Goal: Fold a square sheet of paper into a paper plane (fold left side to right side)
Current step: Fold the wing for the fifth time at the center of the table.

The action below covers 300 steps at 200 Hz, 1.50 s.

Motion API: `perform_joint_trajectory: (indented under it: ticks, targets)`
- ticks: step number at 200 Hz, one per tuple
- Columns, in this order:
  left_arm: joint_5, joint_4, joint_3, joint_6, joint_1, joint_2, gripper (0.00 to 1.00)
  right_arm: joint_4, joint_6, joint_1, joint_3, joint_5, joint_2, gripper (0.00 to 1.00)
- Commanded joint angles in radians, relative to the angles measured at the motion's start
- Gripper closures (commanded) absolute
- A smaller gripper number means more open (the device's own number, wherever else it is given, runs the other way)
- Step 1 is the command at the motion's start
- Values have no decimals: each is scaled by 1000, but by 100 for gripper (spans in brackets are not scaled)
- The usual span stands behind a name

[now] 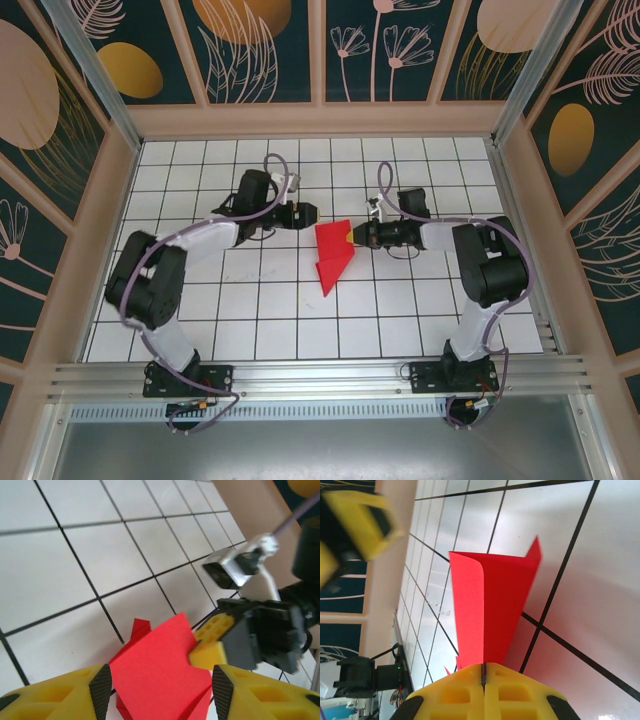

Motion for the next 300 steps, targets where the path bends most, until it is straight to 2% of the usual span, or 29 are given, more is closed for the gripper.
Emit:
perform_joint_trajectory:
  ticks: [1, 35, 87, 127, 185, 260, 300]
  targets:
    - [-128, -108, -86, 67, -63, -91, 43, -88, 78, 14, 50, 65, 10, 100]
    - [-237, -126, -162, 55, -206, -151, 41, -116, 117, 36, 97, 101, 40, 100]
    - [-453, -179, -111, 61, -354, -59, 38, -135, 144, 51, 132, 123, 79, 100]
    - [-651, -204, -70, 83, -418, -10, 32, -133, 157, 53, 129, 123, 77, 100]
    - [-768, -241, 12, 119, -505, 111, 26, -133, 168, 57, 134, 121, 90, 100]
    - [-1023, -310, 85, 119, -564, 233, 26, -142, 165, 60, 142, 120, 104, 100]
    - [-1066, -315, 81, 114, -580, 252, 30, -143, 164, 61, 146, 114, 113, 100]
